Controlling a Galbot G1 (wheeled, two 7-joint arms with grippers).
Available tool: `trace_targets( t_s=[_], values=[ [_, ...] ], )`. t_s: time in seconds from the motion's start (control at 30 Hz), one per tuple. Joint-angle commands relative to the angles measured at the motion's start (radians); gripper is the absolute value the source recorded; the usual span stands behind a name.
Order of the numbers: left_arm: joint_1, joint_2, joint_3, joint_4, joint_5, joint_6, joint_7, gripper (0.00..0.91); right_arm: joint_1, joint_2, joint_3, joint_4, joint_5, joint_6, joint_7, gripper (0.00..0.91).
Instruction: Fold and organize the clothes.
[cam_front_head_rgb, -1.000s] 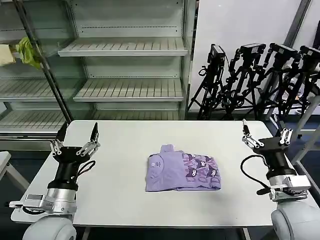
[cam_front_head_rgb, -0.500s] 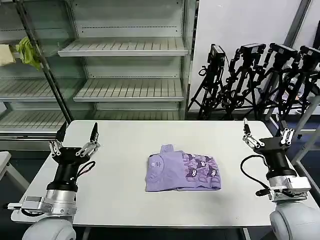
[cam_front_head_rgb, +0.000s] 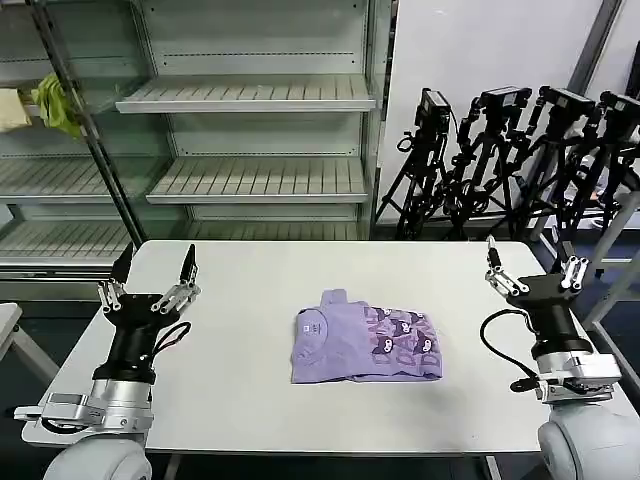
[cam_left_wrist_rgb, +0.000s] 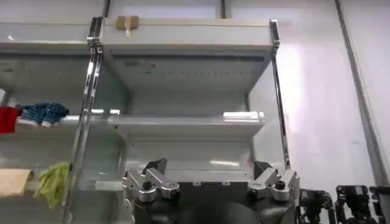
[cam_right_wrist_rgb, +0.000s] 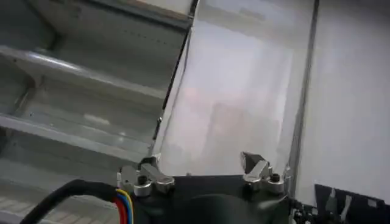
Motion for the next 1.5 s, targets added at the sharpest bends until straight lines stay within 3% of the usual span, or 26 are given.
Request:
trace_targets(
  t_s=[0.03,0.83,1.13,1.5],
  values=[
    [0.000,-0.001,0.001,0.003,0.000,-0.001,0.001,0.907,0.001,0.002,-0.001,-0.003,-0.001,0.003,0.001,0.907],
    [0.023,-0.038,-0.004,-0.059,0.021,0.015,0.029,0.907,0.007,0.004,-0.002,-0.016,-0.011,0.016,-0.003,0.907],
    [0.016,-0.047,-0.035,-0.085,0.022,0.023,0.044,0.907,0.020,0.055,-0.055,-0.053,-0.075,0.027,-0.013,0.907],
    [0.011,-0.058,-0.025,-0.079,0.033,0.024,0.047,0.907,0.026,0.056,-0.061,-0.036,-0.135,0.041,-0.014,0.907]
  ],
)
